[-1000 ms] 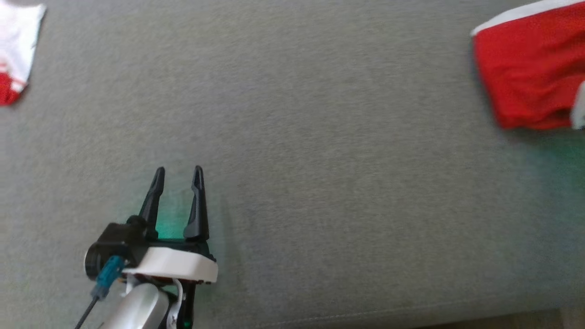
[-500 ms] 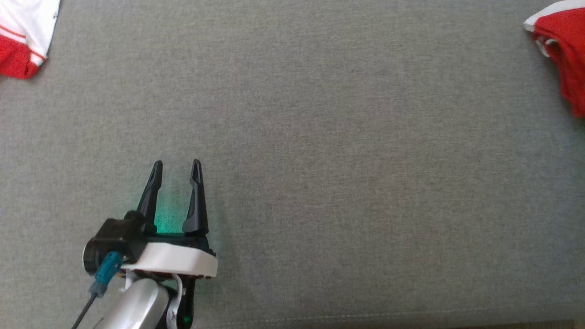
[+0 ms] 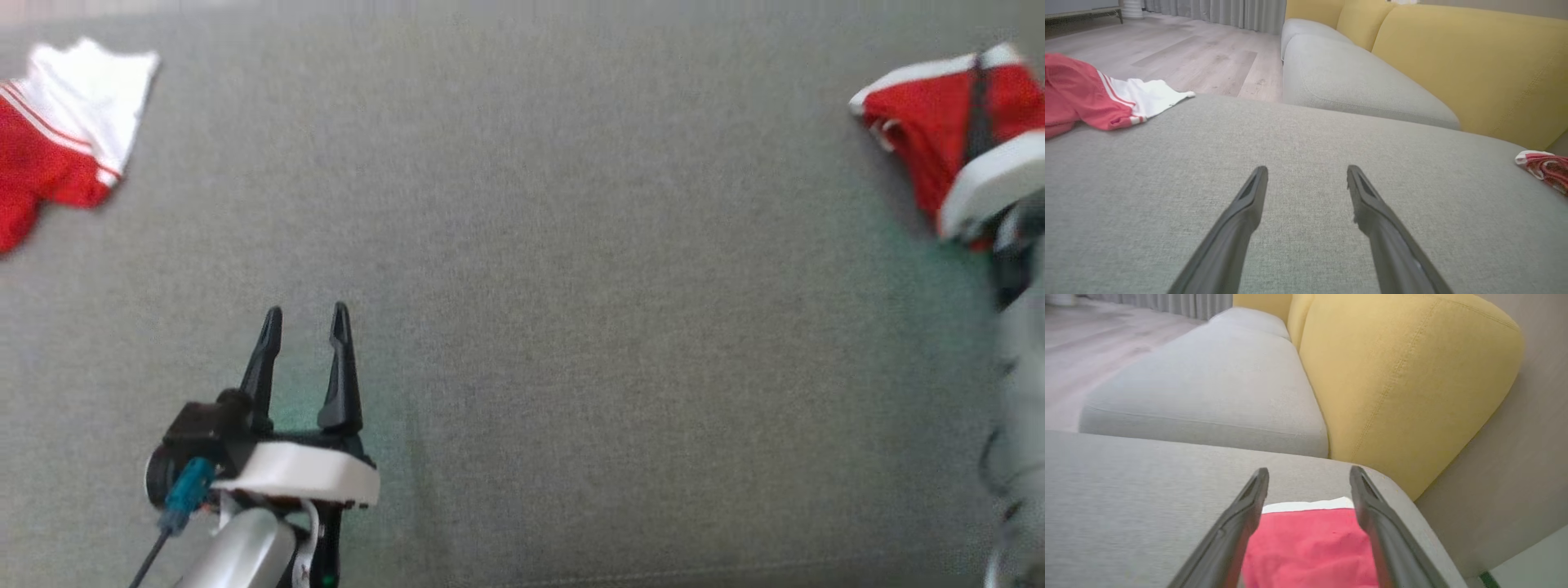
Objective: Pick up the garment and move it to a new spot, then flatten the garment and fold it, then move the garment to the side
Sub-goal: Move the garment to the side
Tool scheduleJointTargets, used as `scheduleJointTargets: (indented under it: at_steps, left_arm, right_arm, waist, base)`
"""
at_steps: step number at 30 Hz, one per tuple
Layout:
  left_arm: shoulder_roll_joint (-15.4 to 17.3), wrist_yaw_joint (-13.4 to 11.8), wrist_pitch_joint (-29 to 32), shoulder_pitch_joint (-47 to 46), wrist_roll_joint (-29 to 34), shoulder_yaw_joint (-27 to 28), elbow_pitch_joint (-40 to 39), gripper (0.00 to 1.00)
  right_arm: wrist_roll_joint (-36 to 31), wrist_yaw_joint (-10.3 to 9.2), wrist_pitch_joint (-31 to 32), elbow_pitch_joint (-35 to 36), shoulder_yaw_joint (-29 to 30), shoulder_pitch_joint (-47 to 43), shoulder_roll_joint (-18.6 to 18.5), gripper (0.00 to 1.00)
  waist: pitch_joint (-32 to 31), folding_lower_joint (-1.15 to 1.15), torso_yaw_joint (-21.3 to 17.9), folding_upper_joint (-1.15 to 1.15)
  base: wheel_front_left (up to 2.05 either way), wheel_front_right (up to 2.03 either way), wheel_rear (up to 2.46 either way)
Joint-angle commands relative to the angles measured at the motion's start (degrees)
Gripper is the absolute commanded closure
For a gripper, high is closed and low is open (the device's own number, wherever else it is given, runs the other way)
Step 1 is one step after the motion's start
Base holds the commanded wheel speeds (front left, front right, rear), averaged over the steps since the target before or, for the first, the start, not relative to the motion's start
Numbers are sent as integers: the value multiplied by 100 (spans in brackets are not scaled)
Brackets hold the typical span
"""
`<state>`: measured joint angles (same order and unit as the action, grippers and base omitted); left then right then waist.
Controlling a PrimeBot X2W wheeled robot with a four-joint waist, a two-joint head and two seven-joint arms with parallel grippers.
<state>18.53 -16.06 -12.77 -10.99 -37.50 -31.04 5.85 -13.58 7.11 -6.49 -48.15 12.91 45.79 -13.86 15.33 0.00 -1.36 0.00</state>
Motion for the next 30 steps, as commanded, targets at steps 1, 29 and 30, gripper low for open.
scheduleJointTargets:
  at_steps: [1, 29, 30]
  left_arm:
    - [34, 42, -90, 64, -81, 297, -22, 0]
    - [-100, 123, -208, 1470, -288, 464, 469, 0]
    - [-94, 121, -204, 1476, -284, 455, 457, 0]
  right_arm:
    - [161, 37, -126, 264, -176, -305, 223, 0]
    - [2128, 37, -8, 3443, -1678, -4713, 1097, 0]
    - [2140, 37, 23, 3519, -1691, -4778, 1097, 0]
  waist:
    - [-602, 0, 15, 0]
    - [-2130, 0, 267, 0]
    - [-2137, 0, 263, 0]
  base:
    - [0, 0, 0]
    - [0, 0, 0]
    - [0, 0, 0]
